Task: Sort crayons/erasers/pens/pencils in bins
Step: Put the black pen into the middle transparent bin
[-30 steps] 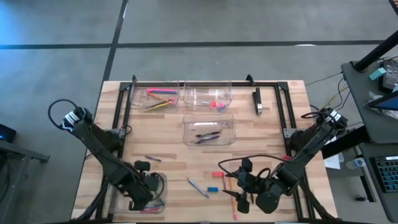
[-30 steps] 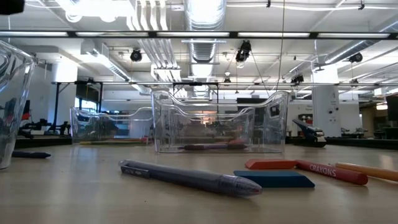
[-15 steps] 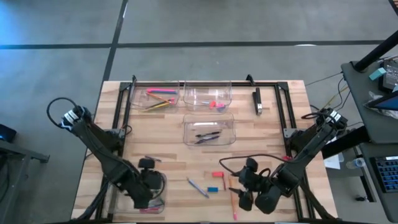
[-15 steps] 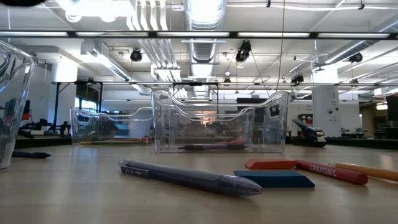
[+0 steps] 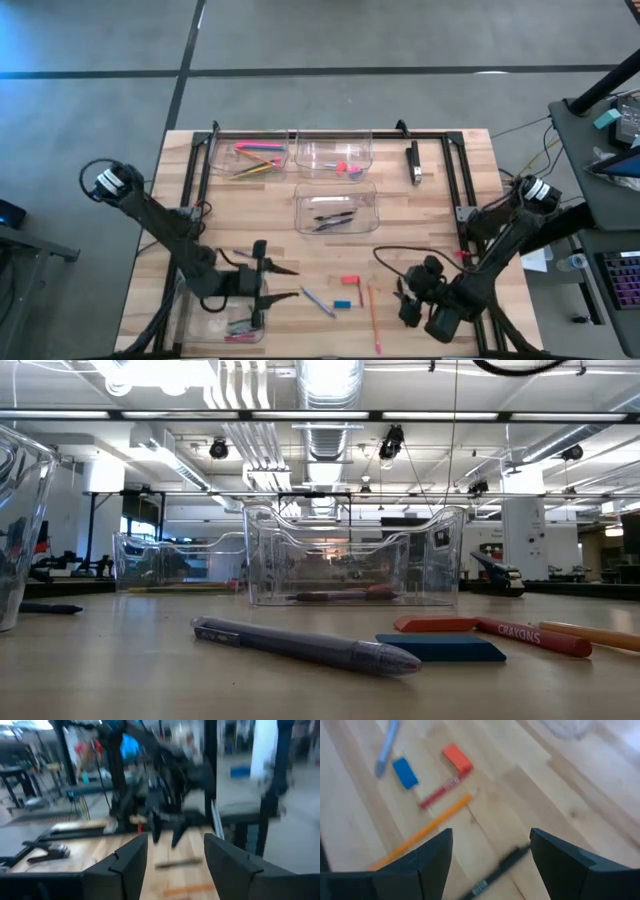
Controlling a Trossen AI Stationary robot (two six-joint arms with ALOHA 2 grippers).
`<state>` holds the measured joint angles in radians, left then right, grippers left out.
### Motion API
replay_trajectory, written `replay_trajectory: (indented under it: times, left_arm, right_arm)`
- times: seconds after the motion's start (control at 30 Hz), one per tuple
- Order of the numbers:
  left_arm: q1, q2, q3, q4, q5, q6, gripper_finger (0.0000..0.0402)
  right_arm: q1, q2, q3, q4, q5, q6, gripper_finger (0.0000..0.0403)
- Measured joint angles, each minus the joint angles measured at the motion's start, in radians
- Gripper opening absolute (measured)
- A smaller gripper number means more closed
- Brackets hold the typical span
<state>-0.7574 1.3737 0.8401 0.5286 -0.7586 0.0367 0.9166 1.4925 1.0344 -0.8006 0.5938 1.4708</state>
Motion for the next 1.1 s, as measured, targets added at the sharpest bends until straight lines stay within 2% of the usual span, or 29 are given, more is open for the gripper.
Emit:
replay_trajectory:
  times: [0.2,0.33,0.4,0.57,0.8,1.1]
  left_arm:
    - [0.061,0.020,-0.241,0.564,0.029,0.022,0.0180]
    - [0.086,0.022,-0.308,0.750,0.036,0.022,0.0180]
    - [0.087,0.022,-0.310,0.753,0.073,0.023,0.0180]
    - [0.087,0.022,-0.310,0.747,0.169,0.023,0.0180]
    - [0.087,0.026,-0.302,0.744,0.173,0.023,0.0180]
    - [0.087,0.026,-0.302,0.740,0.173,0.021,0.0180]
  right_arm:
    - [0.051,0.000,-0.119,0.054,0.006,0.165,0.0249]
    - [0.057,0.000,-0.193,0.108,0.008,0.237,0.0249]
    - [0.057,0.000,-0.227,0.154,0.007,0.260,0.0247]
    - [0.057,0.000,-0.260,0.264,0.008,0.197,0.0234]
    - [0.056,0.000,-0.256,0.294,-0.001,0.205,0.0206]
    - [0.056,0.000,-0.166,0.305,-0.011,0.125,0.0164]
